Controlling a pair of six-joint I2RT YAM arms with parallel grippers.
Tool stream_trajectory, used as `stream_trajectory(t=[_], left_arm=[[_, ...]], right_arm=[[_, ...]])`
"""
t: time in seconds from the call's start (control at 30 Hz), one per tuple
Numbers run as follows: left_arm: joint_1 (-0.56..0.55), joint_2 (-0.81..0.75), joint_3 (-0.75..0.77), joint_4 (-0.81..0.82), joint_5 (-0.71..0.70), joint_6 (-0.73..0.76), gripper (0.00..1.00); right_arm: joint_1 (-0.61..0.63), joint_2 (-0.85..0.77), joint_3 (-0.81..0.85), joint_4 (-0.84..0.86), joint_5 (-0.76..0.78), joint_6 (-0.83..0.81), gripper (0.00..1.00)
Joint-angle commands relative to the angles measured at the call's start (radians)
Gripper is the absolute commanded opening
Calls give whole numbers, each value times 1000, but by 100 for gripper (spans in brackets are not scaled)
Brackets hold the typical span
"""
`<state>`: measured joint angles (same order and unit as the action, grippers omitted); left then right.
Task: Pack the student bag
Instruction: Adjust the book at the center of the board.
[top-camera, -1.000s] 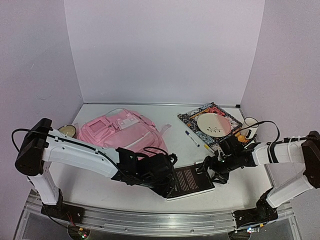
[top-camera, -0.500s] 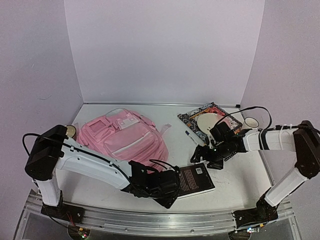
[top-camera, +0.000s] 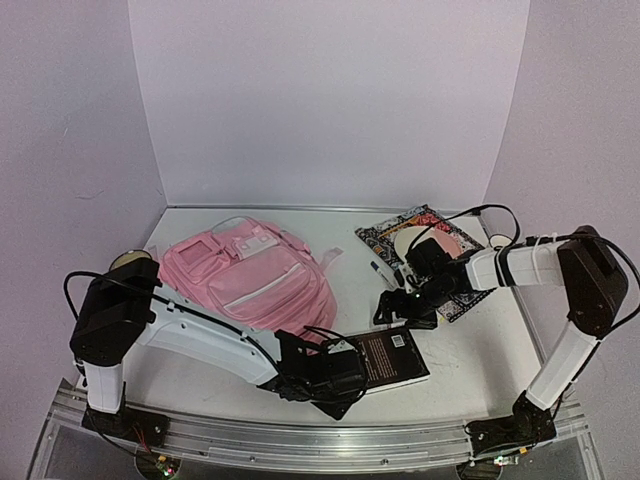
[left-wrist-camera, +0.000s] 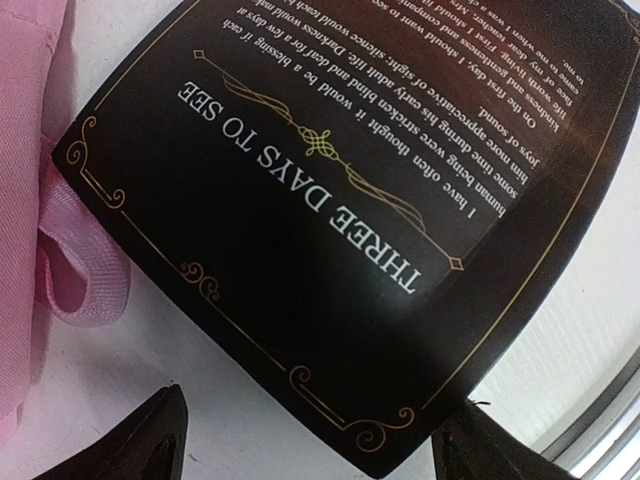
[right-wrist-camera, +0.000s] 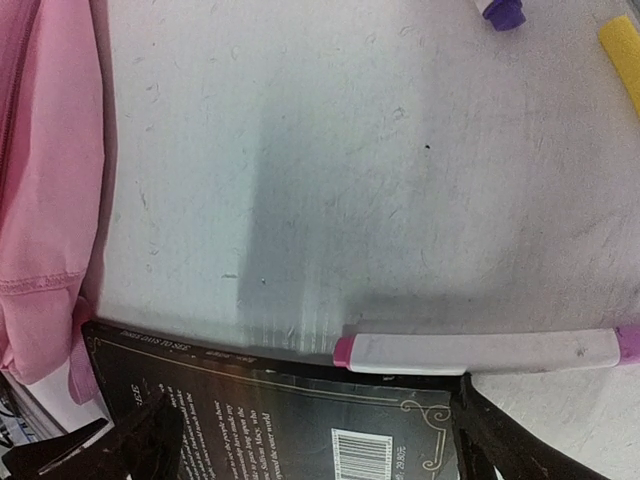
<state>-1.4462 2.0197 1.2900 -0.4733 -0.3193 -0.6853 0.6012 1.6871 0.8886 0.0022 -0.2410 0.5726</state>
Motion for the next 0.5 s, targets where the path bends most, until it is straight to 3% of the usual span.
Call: stream_trajectory(t=[0.0, 0.47], left_arm=[[55, 13, -18, -54, -92, -23, 84], [220, -5, 13, -54, -199, 131, 83]], right_arm=[[0, 14, -57, -65, -53, -27, 92], [28, -152, -263, -10, -208, 40, 84]])
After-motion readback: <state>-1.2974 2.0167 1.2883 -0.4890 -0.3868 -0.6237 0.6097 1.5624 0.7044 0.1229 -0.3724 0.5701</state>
